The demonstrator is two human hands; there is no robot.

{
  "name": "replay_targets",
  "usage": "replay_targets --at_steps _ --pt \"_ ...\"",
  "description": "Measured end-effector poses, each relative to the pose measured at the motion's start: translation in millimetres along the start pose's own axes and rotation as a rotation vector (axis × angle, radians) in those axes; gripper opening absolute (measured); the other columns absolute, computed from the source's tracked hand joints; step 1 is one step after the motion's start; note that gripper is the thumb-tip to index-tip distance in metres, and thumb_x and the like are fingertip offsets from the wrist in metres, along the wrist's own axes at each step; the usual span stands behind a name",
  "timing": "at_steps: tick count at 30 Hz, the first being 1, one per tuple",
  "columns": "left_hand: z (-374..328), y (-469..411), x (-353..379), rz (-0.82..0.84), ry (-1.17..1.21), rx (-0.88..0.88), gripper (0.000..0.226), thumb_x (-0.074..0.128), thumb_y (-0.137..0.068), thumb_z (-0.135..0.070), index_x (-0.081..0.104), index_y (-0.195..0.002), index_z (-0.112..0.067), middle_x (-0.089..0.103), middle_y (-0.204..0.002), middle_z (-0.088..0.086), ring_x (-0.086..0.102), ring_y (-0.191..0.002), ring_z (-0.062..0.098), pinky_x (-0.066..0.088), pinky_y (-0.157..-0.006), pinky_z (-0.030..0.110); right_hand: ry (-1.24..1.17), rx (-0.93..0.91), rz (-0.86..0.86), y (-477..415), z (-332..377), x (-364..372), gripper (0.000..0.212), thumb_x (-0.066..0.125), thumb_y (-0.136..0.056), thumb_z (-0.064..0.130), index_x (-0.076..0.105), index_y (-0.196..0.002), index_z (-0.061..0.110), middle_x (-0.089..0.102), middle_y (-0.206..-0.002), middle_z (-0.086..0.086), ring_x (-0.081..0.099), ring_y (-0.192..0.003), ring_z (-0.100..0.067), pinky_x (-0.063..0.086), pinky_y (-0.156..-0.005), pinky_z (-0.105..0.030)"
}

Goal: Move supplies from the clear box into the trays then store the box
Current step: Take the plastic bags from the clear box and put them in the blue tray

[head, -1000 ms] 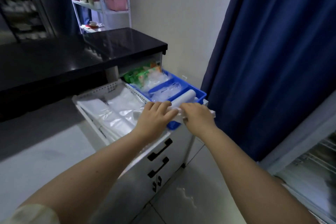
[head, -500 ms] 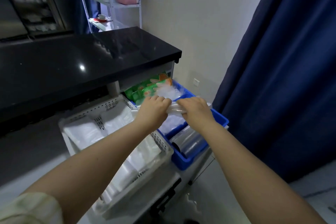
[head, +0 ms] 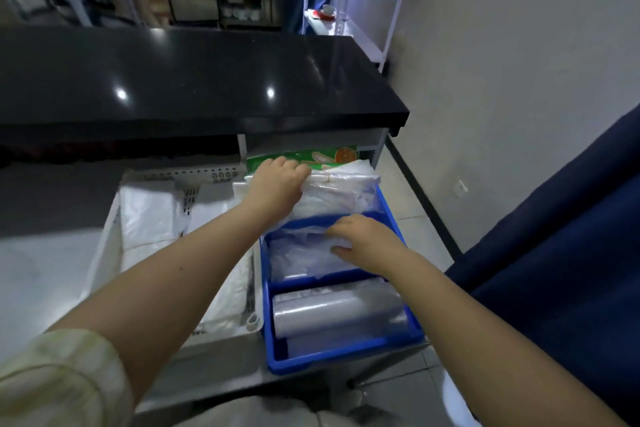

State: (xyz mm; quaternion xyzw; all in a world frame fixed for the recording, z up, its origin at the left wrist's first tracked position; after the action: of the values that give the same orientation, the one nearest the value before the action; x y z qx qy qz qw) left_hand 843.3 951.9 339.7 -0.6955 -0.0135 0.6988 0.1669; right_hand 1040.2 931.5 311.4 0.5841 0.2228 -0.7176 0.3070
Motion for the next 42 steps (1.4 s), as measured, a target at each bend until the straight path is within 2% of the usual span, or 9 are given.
replay_targets --at_steps 2,7,10,13,19,21,28,34,42 --pt "-2.4 -0.5 -1.9 -0.046 0.024 -0.064 0.036 0.058 -0.080 -0.009 0.059 -0.116 -0.011 0.064 -0.109 0.012 0.055 -0.099 0.032 0.039 -0.081 0.042 -0.060 0.107 0.213 -7.0 -17.6 10.9 0.045 0.064 -0.085 0.034 0.054 -0.128 0.031 0.055 -0.131 0.000 0.054 -0.111 -0.024 0.047 -0.094 -0.040" --pt "-4.8 8.3 -12.6 -0.122 0.062 -0.158 0.032 0.065 -0.072 -0.007 0.065 -0.104 -0.006 0.066 -0.095 0.018 0.058 -0.089 0.038 0.043 -0.073 0.046 -0.068 0.127 0.448 -31.0 -33.7 38.7 0.068 0.067 -0.080 0.036 0.035 -0.141 0.035 0.042 -0.145 -0.005 0.045 -0.125 -0.031 0.040 -0.104 -0.046" --pt "2.0 11.4 -16.0 -0.130 0.050 -0.197 0.033 0.066 -0.072 -0.008 0.064 -0.105 -0.006 0.066 -0.095 0.017 0.058 -0.088 0.038 0.042 -0.071 0.045 0.094 0.055 0.462 -47.1 -33.3 51.7 0.074 0.067 -0.079 0.033 0.031 -0.143 0.033 0.027 -0.152 -0.008 0.032 -0.135 -0.034 0.033 -0.109 -0.051" --pt "9.7 13.9 -16.6 -0.124 0.041 -0.235 0.036 0.067 -0.073 -0.010 0.063 -0.108 -0.008 0.066 -0.100 0.015 0.057 -0.090 0.037 0.042 -0.074 0.043 0.130 0.015 0.442 -54.2 -29.4 54.0 0.074 0.069 -0.077 0.022 0.035 -0.142 0.026 0.035 -0.146 -0.011 0.039 -0.129 -0.034 0.037 -0.106 -0.046" --pt "17.1 18.2 -12.2 -0.143 0.036 -0.239 0.036 0.070 -0.074 -0.012 0.062 -0.109 -0.010 0.067 -0.098 0.011 0.058 -0.088 0.033 0.042 -0.073 0.039 0.041 0.066 0.500 -59.7 -26.7 52.6 0.071 0.060 -0.081 0.052 0.038 -0.141 0.022 0.048 -0.141 -0.011 0.049 -0.123 -0.034 0.038 -0.105 -0.047" --pt "16.6 18.0 -11.8 -0.135 0.053 -0.248 0.035 0.069 -0.076 -0.013 0.062 -0.110 -0.010 0.067 -0.100 0.010 0.057 -0.090 0.032 0.042 -0.074 0.039 0.120 0.070 0.517 -62.0 -24.7 51.0 0.070 0.063 -0.081 0.049 0.039 -0.141 0.022 0.049 -0.141 -0.009 0.049 -0.124 -0.033 0.038 -0.106 -0.048" --pt "14.8 15.4 -14.0 -0.103 0.072 -0.213 0.033 0.066 -0.080 -0.016 0.060 -0.113 -0.015 0.066 -0.104 0.006 0.057 -0.095 0.028 0.044 -0.079 0.039 0.132 0.046 0.184 -44.3 -27.3 28.2 0.036 0.071 -0.073 0.015 0.062 -0.108 0.018 0.064 -0.109 -0.006 0.060 -0.093 -0.026 0.044 -0.072 -0.034" --pt "12.5 0.3 -15.4 -0.141 0.120 -0.194 0.024 0.067 -0.079 -0.022 0.062 -0.103 -0.019 0.066 -0.089 0.003 0.058 -0.080 0.024 0.048 -0.067 0.036 0.119 -0.013 -0.095 -14.5 -34.8 -26.1 0.024 0.072 -0.070 0.018 0.061 -0.090 0.019 0.063 -0.098 0.000 0.044 -0.080 -0.013 0.038 -0.072 -0.026" --pt "-21.1 -19.9 -2.8 -0.048 0.212 -0.112 0.020 0.066 -0.080 -0.028 0.062 -0.098 -0.021 0.066 -0.092 0.002 0.059 -0.085 0.026 0.048 -0.068 0.034 0.167 0.156 -0.277 44.1 -69.9 -92.4 0.012 0.067 -0.075 0.022 0.062 -0.084 0.016 0.065 -0.089 -0.002 0.052 -0.077 -0.016 0.039 -0.070 -0.026"
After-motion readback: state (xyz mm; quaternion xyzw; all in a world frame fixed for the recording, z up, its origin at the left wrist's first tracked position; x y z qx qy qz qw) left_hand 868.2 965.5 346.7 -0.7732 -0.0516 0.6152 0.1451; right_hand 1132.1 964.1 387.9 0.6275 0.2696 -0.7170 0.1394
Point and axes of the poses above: each hand's wrist, its own y-axis away from the middle knuckle, its own x-axis out of the palm, z = x × y, the point moved 1 cm from there along -y, towards the middle knuckle
